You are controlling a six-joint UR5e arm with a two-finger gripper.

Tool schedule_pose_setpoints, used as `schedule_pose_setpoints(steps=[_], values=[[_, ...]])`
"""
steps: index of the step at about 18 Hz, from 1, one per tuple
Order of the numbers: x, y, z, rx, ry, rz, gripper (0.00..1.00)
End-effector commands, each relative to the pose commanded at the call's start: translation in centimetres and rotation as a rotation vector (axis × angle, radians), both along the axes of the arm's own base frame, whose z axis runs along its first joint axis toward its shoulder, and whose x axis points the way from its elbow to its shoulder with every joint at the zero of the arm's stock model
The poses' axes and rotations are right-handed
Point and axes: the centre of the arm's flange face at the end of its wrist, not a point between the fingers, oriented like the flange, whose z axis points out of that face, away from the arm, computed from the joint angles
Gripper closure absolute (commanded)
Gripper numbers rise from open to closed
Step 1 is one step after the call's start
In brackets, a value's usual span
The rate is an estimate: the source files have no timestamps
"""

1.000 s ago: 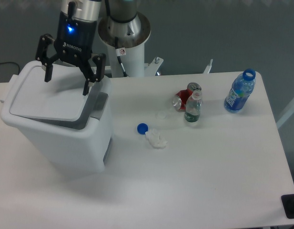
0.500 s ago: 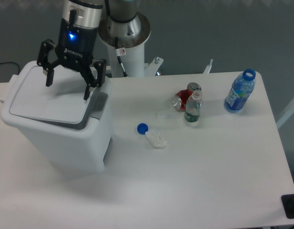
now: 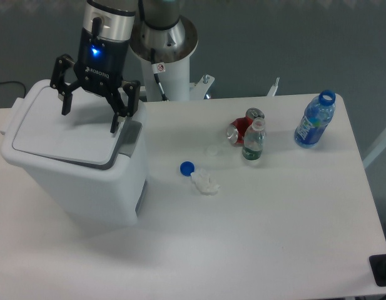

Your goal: Close the trash can

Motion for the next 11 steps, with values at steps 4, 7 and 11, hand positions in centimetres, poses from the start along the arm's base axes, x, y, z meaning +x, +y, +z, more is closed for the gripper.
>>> schedule_pose_setpoints(steps=[4,7,11], values=[[-0.16,0.15,-0.31,-0.006,0.003,-0.006,0.00],[-0.44,0.37,-0.70,-0.013,-0.002,-0.005,0.00],[-0.47,0.52,-0.91,-0.015,-0.004,-0.008,0.00]])
